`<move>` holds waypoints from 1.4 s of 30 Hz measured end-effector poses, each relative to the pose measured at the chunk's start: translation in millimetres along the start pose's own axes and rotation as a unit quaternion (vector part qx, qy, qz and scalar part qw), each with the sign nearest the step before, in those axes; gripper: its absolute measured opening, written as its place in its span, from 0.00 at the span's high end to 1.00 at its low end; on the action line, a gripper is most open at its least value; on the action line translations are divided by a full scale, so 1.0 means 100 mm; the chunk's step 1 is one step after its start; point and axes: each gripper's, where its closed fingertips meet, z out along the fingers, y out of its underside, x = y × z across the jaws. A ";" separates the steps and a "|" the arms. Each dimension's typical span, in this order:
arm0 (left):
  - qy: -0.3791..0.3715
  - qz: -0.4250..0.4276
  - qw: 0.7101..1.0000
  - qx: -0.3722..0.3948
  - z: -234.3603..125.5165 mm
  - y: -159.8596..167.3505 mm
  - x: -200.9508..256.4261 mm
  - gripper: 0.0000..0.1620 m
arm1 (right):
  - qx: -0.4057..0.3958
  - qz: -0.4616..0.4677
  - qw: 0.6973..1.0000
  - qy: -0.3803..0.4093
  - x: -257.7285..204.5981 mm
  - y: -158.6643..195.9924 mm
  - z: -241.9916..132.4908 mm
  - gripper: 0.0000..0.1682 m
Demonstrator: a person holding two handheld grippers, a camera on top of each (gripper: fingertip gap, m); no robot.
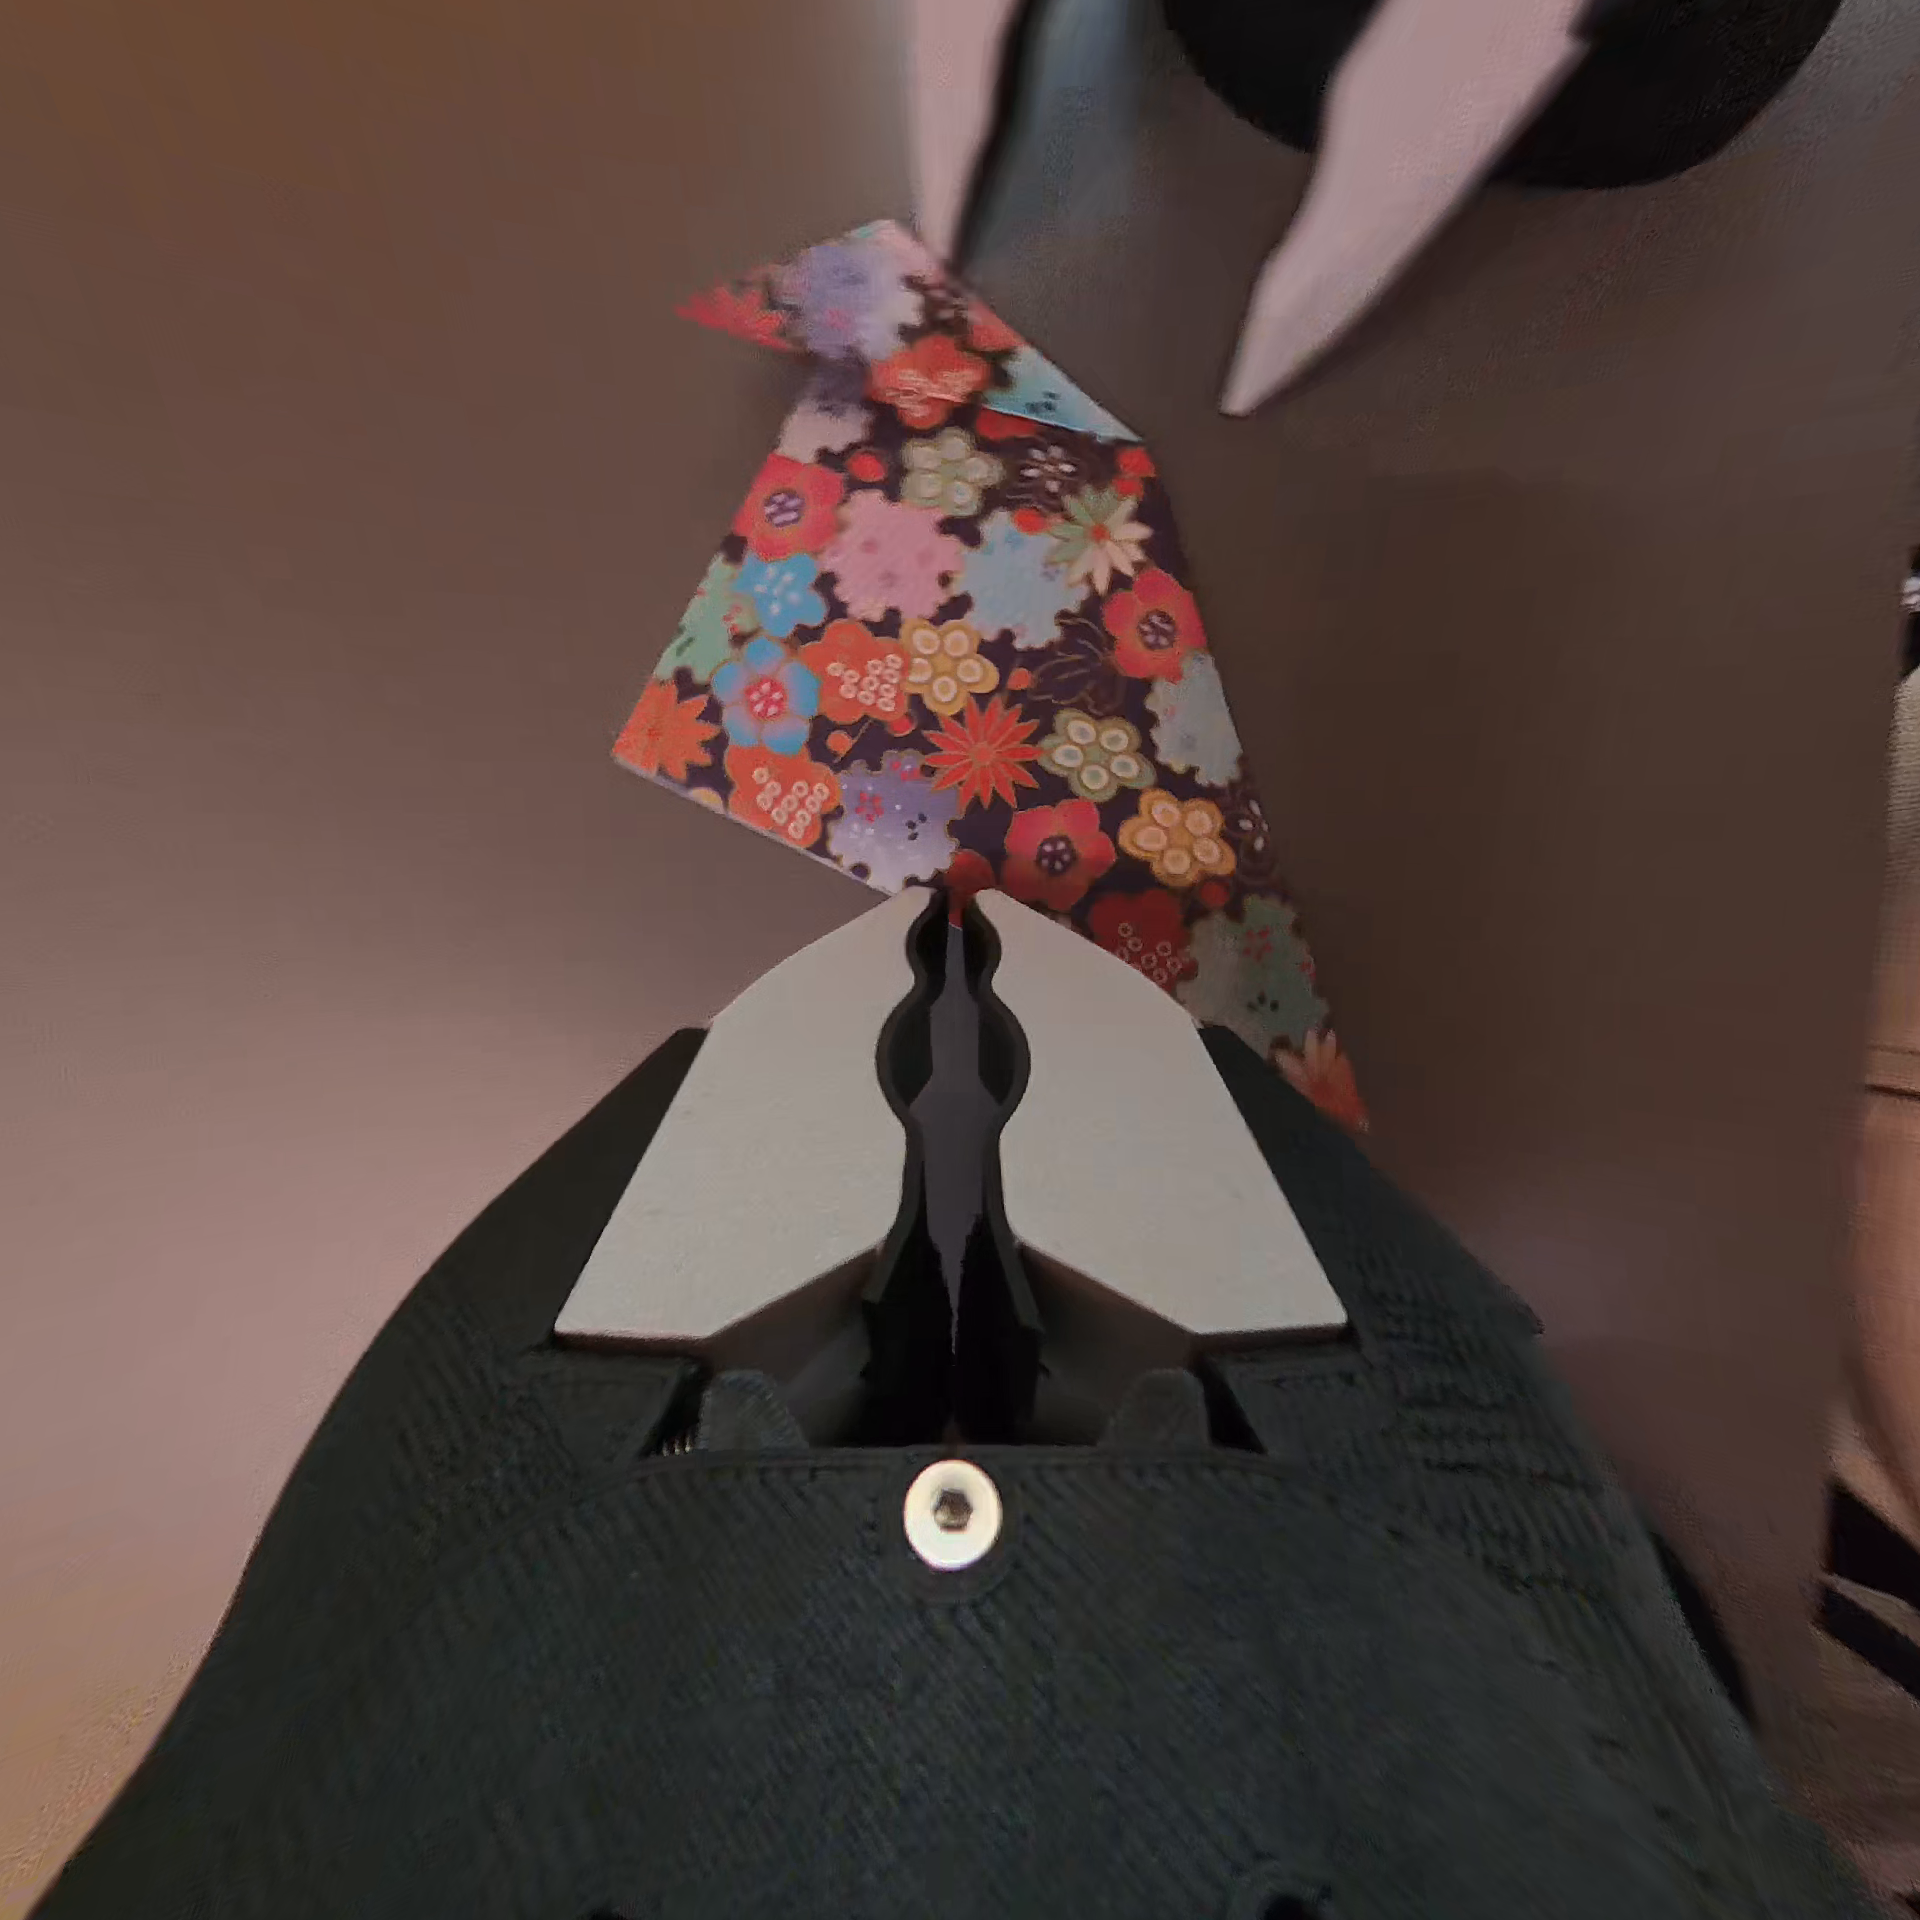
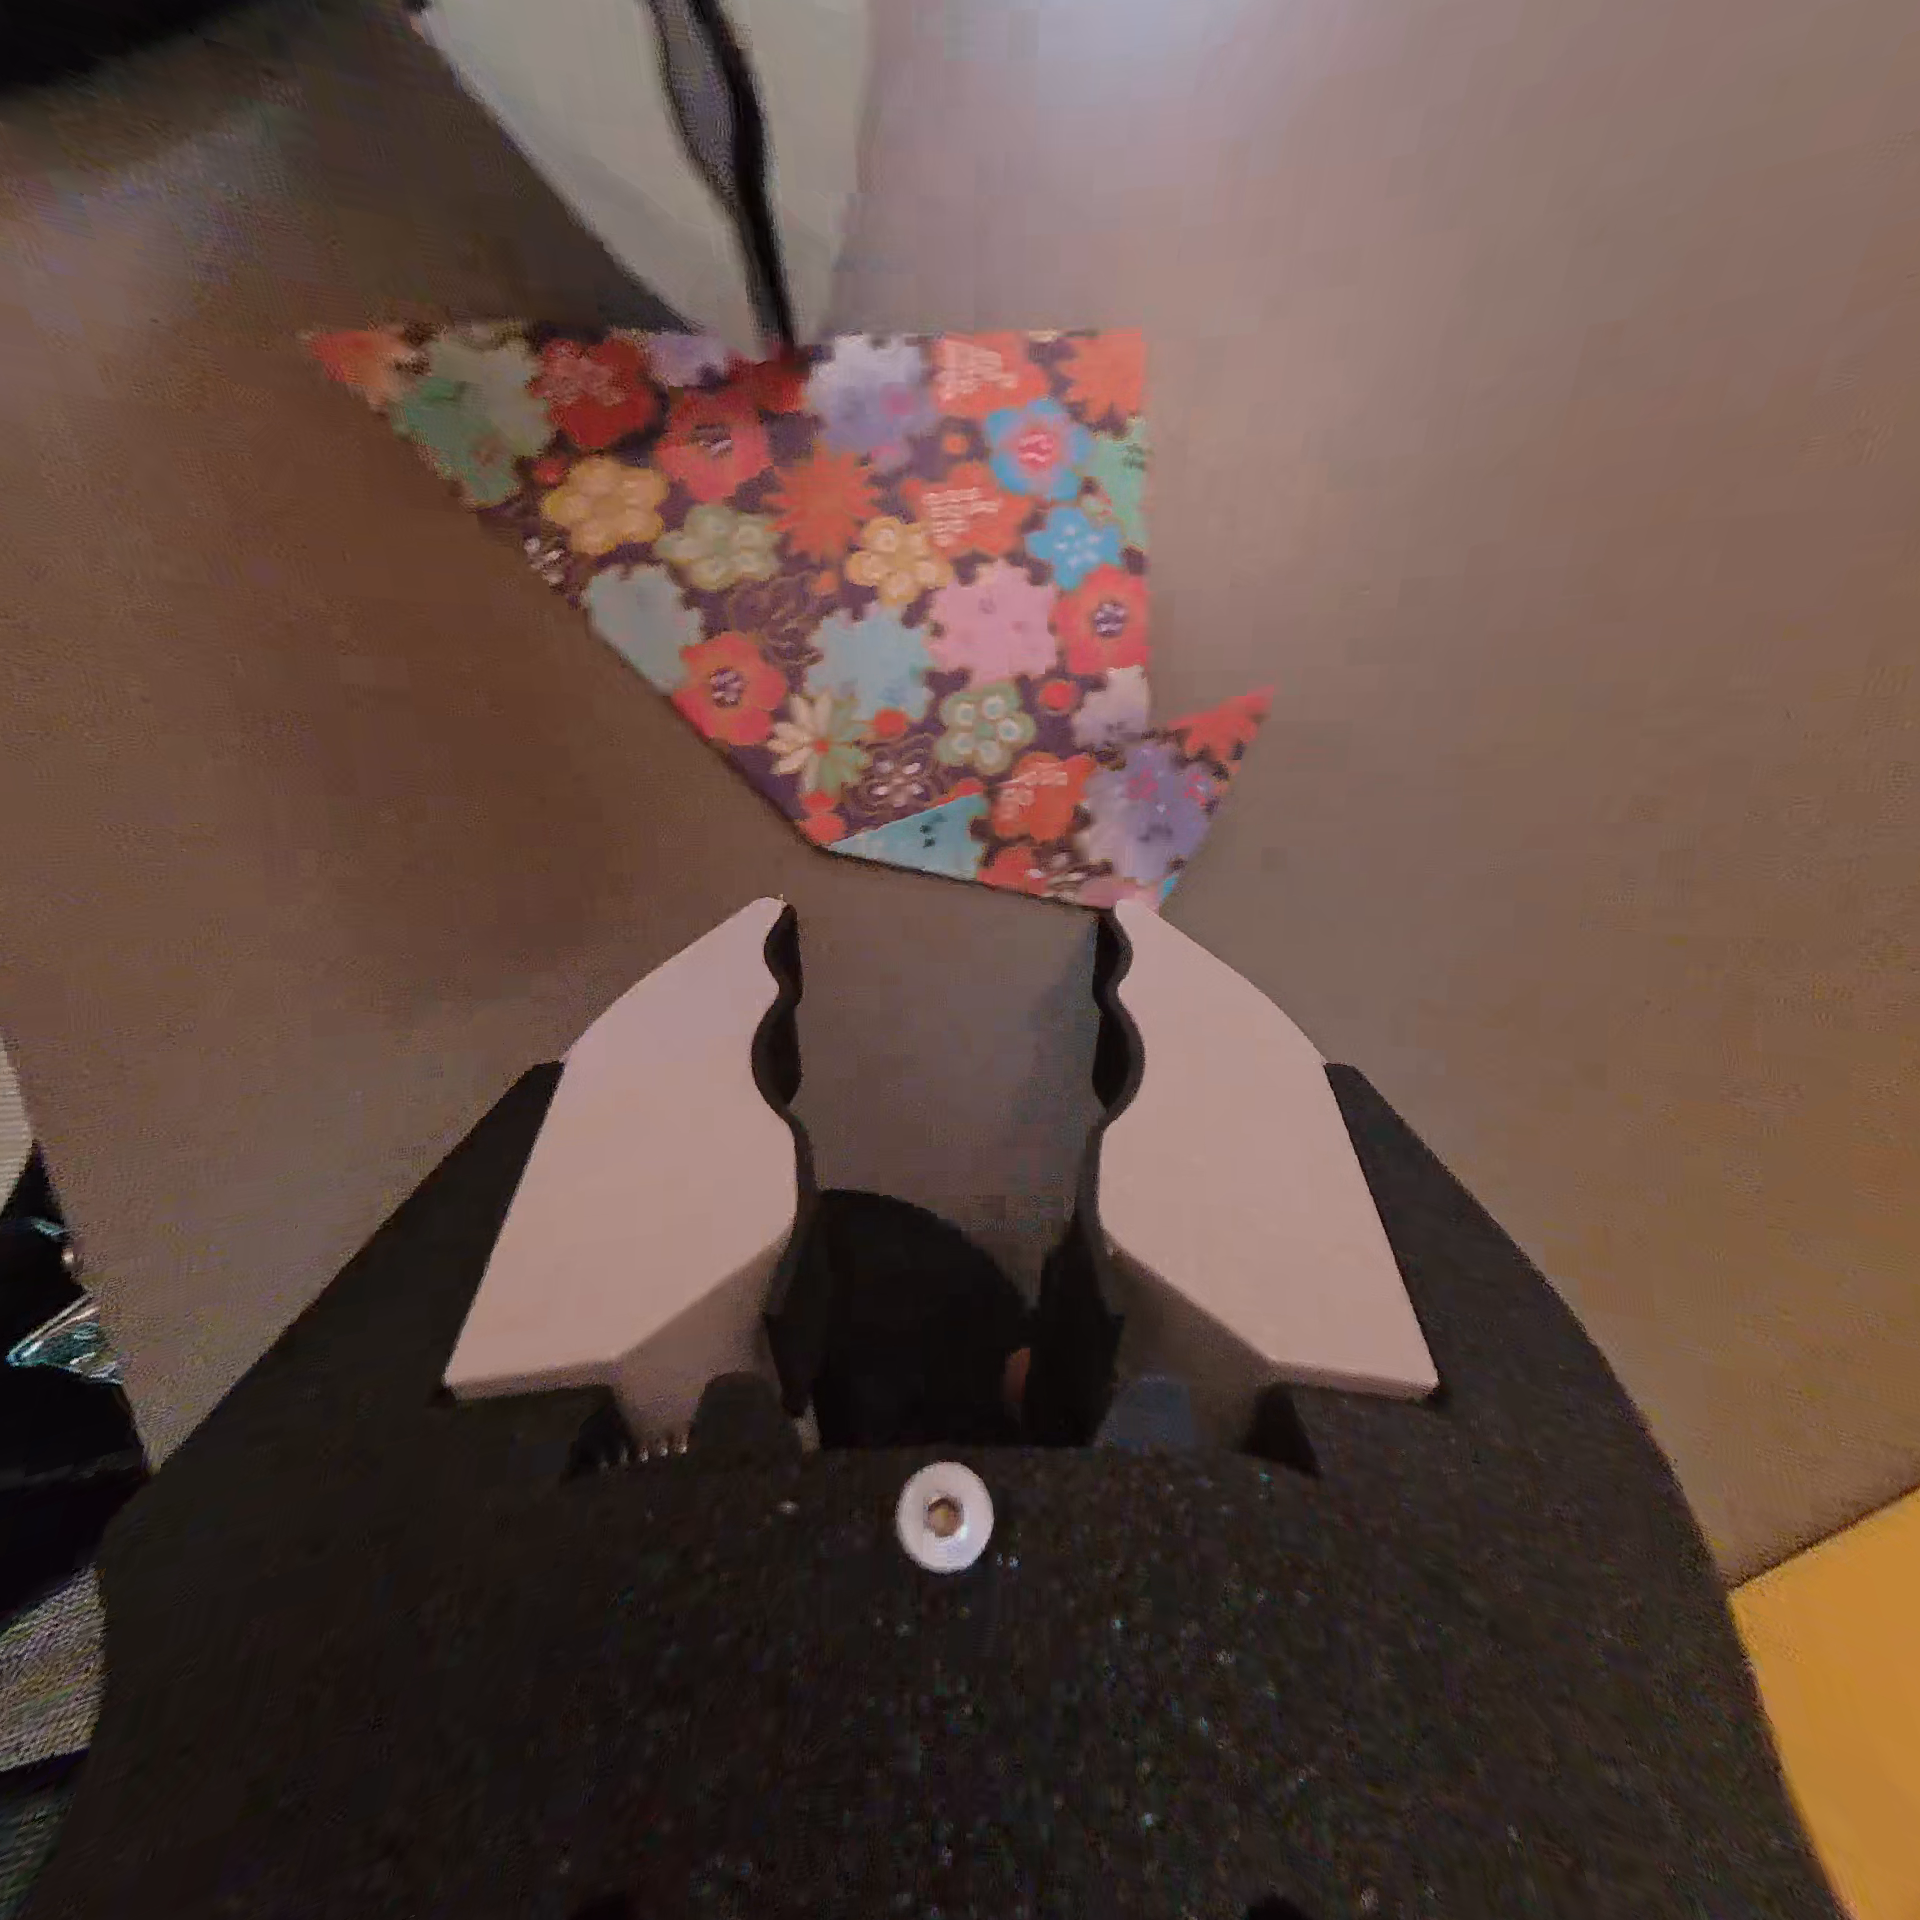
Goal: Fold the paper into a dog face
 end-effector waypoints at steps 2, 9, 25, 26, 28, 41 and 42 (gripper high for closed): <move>0.012 -0.018 1.000 -0.002 0.02 -0.02 0.17 0.97 | 0.010 -0.002 1.000 -0.008 0.21 -0.05 0.03 0.71; 0.029 -0.016 0.999 0.015 -0.03 -0.13 0.34 0.97 | 0.072 -0.062 0.995 -0.029 0.32 -0.37 -0.13 0.71; -0.102 0.136 0.985 0.020 0.19 -0.27 0.41 1.00 | 0.147 -0.221 0.959 -0.103 -1.13 -0.13 -0.40 0.58; -0.102 0.143 0.984 0.020 0.18 -0.25 0.47 1.00 | 0.149 -0.227 0.957 -0.098 -1.18 -0.10 -0.41 0.58; -0.093 0.156 0.983 0.025 0.17 -0.22 0.64 1.00 | 0.153 -0.243 0.954 -0.088 -1.29 -0.03 -0.42 0.59; -0.050 0.241 0.966 0.075 0.12 -0.10 1.29 1.00 | 0.160 -0.454 0.874 0.067 -1.75 0.08 -0.18 0.76; -0.049 0.240 0.967 0.076 0.12 -0.10 1.29 1.00 | 0.159 -0.462 0.870 0.066 -1.76 0.07 -0.17 0.79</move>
